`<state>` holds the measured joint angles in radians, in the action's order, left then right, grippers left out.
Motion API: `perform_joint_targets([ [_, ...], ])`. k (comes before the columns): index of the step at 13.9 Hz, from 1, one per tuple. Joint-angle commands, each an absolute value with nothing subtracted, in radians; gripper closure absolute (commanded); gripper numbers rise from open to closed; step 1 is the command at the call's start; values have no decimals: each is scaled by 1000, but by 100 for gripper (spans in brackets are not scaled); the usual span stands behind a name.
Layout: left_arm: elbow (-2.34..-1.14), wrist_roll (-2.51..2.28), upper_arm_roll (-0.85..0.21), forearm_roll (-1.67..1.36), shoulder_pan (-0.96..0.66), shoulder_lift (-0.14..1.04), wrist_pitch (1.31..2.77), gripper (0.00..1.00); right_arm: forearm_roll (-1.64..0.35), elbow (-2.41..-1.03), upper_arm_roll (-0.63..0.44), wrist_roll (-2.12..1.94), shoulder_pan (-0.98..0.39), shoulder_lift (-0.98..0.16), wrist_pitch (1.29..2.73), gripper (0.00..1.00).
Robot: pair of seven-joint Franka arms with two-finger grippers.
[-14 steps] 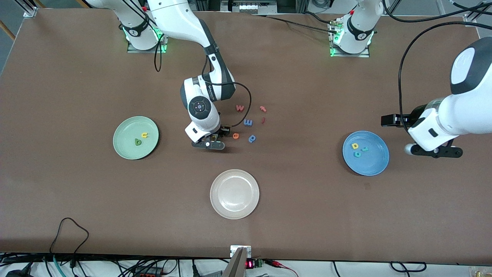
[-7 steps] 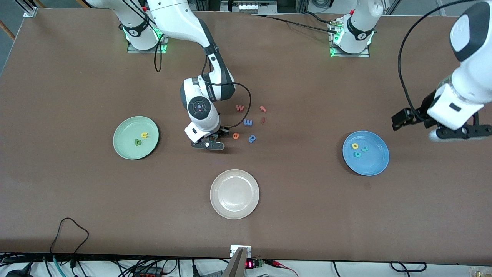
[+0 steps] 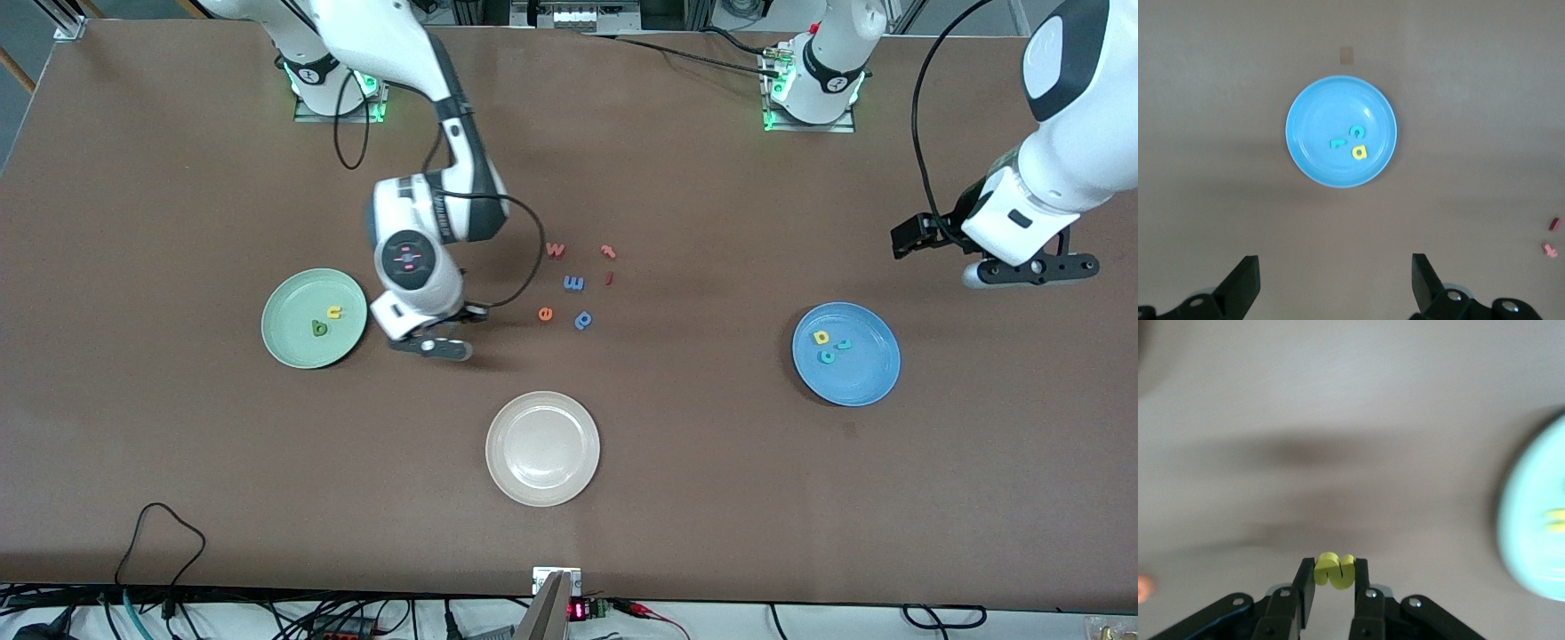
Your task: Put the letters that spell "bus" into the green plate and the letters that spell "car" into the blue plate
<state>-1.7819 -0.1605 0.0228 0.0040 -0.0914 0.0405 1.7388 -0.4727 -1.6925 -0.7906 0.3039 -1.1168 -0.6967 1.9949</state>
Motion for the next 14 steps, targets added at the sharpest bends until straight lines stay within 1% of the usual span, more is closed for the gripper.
perform_joint_targets([
  [1,-1675,-144,40,-3,-83,116,1721,0,-453,-1790,-908,156,-1151,-676,1968,84],
  [3,-1666,-114,35,-2,-77,94,1636,0,-456,-1842,-948,43,-1137,-676,1983,84],
  [5,-1620,-114,20,-2,-89,89,1594,0,-457,-1877,-956,-36,-1094,-678,2008,84],
  [10,-1618,-74,14,23,-89,89,1591,0,-462,-1936,-951,-173,-999,-686,2068,80],
  [12,-1618,-72,17,23,-84,89,1597,0,-463,-1937,-925,-213,-938,-695,2071,78],
  [13,-1618,-72,17,23,-84,89,1600,0,-463,-1937,-896,-218,-901,-695,2071,72],
  [14,-1617,-72,14,25,-86,89,1600,0,-463,-1936,-878,-218,-873,-695,2071,57],
])
